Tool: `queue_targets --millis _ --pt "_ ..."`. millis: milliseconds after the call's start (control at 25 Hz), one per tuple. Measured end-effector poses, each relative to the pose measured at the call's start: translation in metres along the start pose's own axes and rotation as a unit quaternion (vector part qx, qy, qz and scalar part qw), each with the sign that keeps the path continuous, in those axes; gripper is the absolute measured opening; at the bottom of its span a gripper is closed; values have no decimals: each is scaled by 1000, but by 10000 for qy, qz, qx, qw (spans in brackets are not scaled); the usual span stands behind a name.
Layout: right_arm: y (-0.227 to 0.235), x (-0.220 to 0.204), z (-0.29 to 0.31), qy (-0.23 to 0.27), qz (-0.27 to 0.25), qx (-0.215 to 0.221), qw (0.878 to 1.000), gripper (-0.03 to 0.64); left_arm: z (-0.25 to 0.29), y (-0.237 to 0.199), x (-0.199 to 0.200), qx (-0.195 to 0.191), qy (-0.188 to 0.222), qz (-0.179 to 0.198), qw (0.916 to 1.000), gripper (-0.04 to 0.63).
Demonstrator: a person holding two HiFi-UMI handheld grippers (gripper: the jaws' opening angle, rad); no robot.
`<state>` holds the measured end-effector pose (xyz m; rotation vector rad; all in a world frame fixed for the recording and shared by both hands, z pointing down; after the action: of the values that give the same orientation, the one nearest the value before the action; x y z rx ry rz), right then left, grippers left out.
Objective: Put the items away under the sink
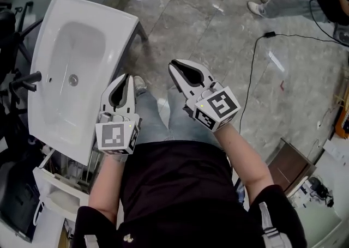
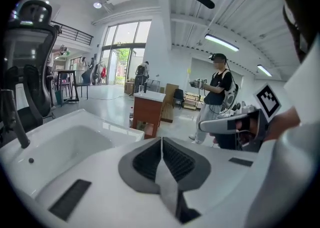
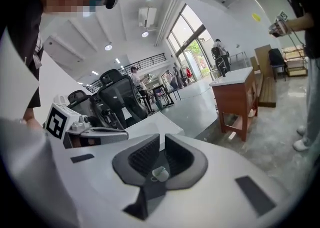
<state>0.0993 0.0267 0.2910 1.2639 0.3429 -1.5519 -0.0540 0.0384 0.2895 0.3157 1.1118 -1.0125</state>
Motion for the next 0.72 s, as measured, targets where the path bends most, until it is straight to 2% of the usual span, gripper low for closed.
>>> queue_targets --millis 240,400,560,720 --pt "-22 56 -14 -68 -251 -212 9994 51 -16 -8 63 -140 113 109 9998 28" --pt "-35 83 -28 -4 -637 -327 9974 51 -32 -2 90 -394 185 191 9989 29" --pt "-56 105 -42 241 -743 -137 9968 51 -46 5 105 -640 201 274 9974 29" --pt "-77 120 -53 404 -876 0 9953 51 -61 8 119 -712 423 21 9966 29"
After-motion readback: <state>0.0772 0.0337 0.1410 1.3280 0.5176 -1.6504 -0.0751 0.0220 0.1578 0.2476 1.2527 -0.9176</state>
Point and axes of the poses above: the fingertips, and each gripper's own axes: z forward along the fingers, y to its right, x out of its top, the point moved 3 cm from there along -z, backward along the fingers, and after that the axes turned 7 degrees about -x, right-handed, at the moved point
